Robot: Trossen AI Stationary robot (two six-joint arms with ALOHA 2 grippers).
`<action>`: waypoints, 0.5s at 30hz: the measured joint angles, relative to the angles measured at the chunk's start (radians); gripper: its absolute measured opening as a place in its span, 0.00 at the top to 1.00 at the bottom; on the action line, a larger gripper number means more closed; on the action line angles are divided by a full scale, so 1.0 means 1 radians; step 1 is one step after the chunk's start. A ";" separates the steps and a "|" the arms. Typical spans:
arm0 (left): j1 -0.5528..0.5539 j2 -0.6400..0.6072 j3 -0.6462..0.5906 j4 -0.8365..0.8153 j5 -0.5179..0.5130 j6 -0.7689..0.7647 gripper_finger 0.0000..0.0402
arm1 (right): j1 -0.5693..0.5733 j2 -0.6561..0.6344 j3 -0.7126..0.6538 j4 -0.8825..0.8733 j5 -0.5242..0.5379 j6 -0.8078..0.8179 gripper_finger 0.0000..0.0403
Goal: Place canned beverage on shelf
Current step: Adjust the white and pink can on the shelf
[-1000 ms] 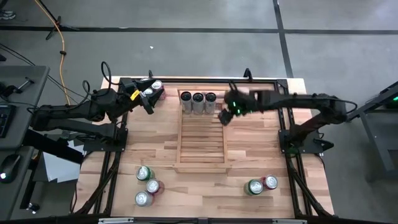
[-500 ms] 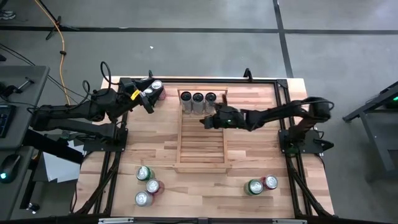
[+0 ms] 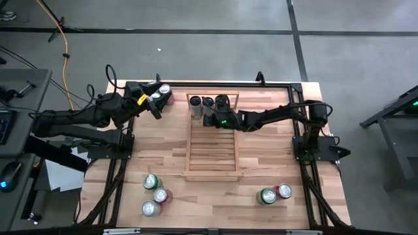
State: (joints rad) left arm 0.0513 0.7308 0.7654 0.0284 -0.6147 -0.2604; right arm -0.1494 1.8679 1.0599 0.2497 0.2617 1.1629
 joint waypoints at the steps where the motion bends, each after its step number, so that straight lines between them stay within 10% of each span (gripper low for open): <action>1: 0.000 0.000 0.000 0.000 0.000 0.000 0.18 | -0.002 0.000 0.000 0.000 0.009 0.001 1.00; 15: 0.000 0.000 0.000 0.000 -0.001 0.000 0.18 | -0.007 -0.003 0.000 0.016 0.102 0.132 1.00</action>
State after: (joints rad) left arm 0.0513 0.7308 0.7654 0.0280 -0.6156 -0.2605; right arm -0.1566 1.8652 1.0599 0.2660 0.3639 1.2951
